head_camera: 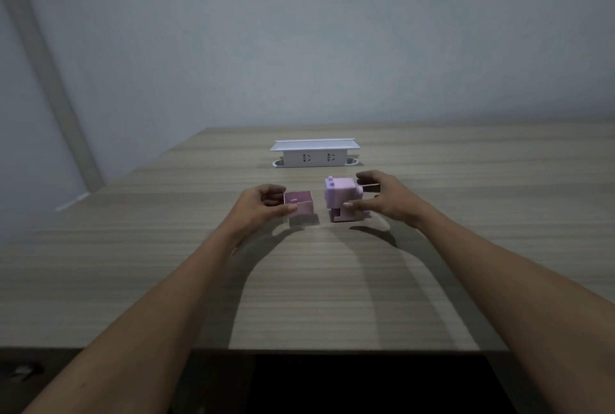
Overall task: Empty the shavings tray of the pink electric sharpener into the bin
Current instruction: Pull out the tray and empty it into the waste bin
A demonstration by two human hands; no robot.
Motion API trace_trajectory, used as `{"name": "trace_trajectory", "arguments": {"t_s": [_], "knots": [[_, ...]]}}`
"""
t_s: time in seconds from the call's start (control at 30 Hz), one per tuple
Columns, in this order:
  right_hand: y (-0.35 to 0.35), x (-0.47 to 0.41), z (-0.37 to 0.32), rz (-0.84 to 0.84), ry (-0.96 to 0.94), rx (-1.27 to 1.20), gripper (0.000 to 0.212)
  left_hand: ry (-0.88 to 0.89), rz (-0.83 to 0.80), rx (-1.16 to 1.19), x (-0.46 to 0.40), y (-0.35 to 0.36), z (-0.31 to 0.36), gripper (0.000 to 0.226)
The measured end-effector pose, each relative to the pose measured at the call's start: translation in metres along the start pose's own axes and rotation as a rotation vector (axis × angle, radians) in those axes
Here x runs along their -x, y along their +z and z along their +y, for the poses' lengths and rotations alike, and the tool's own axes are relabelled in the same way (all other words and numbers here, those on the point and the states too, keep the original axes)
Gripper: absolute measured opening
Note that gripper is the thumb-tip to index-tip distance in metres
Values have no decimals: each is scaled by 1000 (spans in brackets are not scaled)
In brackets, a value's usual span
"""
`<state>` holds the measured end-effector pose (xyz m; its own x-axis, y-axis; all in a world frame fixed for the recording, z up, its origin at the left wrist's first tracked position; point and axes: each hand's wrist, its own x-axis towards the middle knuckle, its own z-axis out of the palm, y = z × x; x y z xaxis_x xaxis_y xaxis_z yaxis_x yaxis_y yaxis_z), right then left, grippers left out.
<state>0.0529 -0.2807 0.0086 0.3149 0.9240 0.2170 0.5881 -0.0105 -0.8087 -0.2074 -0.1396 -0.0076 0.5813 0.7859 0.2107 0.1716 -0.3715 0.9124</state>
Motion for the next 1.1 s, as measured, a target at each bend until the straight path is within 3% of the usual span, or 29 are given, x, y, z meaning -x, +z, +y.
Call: {"name": "trace_trajectory", "arguments": {"t_s": [0.27,0.5,0.63,0.77,0.97,1.1], "knots": [[-26,19,-43,43,-101,10,88,63,-4,5,13,1,48,62],[-49,63,-58,27,-89,-24,83,144,-118,33,30,53,98,60],[-74,92,-60,40,-62,-49,67,183,-187,68,38,88,116,58],[-105,127,-54,134,-46,-31,60,239,-240,69,48,125,136,65],[-160,195,-29,234,38,8,65,299,-328,134,67,196,167,57],[-192,238,-12,329,76,16,65,307,-423,172,77,238,183,63]]}}
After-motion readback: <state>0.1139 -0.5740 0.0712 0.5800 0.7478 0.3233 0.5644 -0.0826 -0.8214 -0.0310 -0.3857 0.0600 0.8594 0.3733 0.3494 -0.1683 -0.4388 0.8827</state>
